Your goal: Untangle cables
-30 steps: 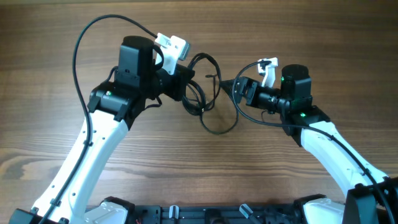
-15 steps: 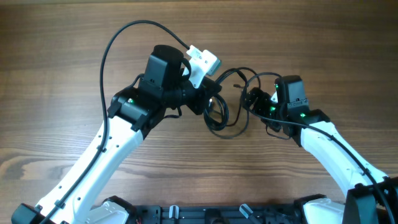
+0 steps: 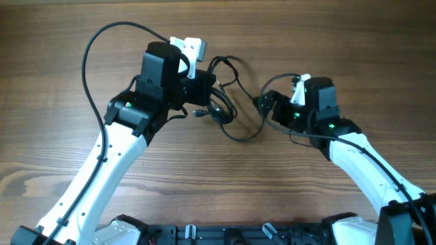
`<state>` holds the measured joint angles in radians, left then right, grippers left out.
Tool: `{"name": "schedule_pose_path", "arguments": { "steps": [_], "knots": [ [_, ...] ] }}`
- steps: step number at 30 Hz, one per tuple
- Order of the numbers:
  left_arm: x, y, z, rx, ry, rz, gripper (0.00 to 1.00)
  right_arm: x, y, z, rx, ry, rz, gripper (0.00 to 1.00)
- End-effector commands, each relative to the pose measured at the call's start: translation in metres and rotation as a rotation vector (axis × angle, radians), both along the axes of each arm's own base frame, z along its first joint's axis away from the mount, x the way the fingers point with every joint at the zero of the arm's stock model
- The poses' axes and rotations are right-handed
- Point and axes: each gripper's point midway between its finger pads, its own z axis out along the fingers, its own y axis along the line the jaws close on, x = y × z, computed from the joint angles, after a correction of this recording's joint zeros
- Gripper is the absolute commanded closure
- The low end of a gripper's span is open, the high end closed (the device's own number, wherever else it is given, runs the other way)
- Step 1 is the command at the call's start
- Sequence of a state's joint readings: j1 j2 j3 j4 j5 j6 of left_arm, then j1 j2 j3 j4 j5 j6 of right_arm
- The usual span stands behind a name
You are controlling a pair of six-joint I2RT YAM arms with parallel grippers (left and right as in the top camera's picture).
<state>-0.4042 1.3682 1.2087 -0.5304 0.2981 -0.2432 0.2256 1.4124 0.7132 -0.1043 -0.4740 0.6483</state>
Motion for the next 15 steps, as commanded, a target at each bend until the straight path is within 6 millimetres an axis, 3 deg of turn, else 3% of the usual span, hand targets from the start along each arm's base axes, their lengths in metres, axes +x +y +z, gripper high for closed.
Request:
{"name": "schedule_pose_path", "arguments": {
  "steps": [1, 6, 15],
  "knots": [
    [0.006, 0.013, 0.013, -0.032, -0.001, 0.114, 0.96, -0.018, 0.035, 0.022, 0.086, -0.128, 0.288, 0.0],
    [0.008, 0.02, 0.009, -0.029, 0.024, 0.178, 0.96, -0.025, 0.05, 0.032, 0.03, -0.21, 0.34, 0.0],
    [0.015, 0.032, 0.005, -0.021, 0.034, 0.277, 0.96, -0.041, 0.062, 0.092, -0.066, -0.51, 0.435, 0.0]
  ]
}}
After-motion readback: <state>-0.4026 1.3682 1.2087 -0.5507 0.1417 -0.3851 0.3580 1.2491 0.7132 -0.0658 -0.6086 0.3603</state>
